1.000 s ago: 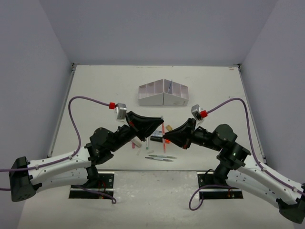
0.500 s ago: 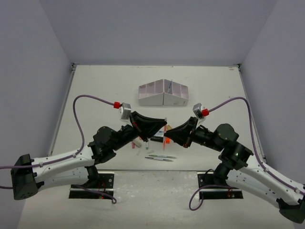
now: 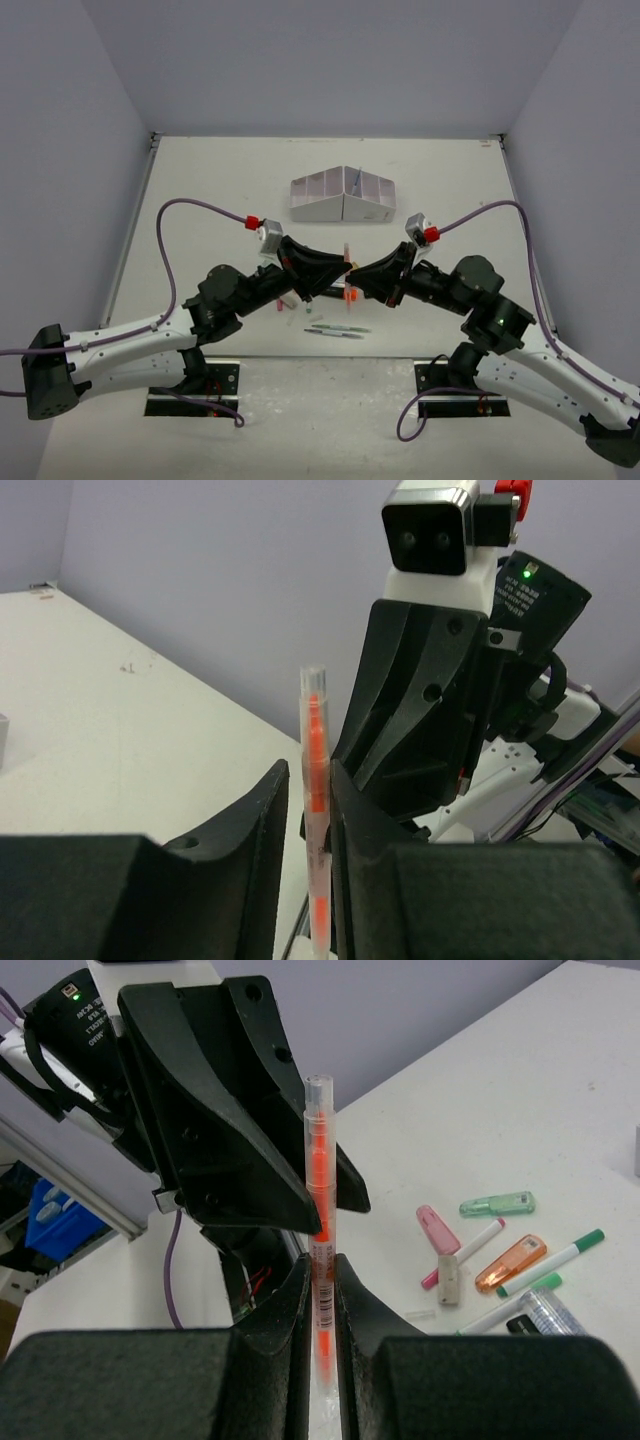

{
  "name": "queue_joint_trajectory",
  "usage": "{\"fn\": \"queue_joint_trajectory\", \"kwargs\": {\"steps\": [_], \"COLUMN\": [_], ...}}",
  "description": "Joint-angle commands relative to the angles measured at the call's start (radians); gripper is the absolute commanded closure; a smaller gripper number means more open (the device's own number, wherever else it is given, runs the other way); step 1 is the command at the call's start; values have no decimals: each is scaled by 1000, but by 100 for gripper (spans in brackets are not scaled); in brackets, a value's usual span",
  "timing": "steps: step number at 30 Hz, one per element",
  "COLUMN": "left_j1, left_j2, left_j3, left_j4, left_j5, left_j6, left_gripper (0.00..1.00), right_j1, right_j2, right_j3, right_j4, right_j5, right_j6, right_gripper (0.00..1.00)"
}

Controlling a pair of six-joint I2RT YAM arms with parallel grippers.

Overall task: Sort the stationery into containers
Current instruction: Close the pen cap on the pen.

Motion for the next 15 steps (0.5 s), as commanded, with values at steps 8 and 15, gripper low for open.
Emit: {"fn": "queue_joint_trajectory", "kwargs": {"steps": [8, 15], "left_j1": [-1, -1], "left_j2": [-56, -113], "left_j3": [43, -4], "left_j4": [-72, 34], "left_j5": [-2, 65], "left_j6": [52, 66], "left_gripper": [100, 100], "right_j1": [1, 1], "right_j2": [24, 59], "right_j3": [34, 2], "right_j4": [81, 130], "right_j5": [-63, -146], "right_j6": [-17, -7], "right_gripper": [100, 71]}}
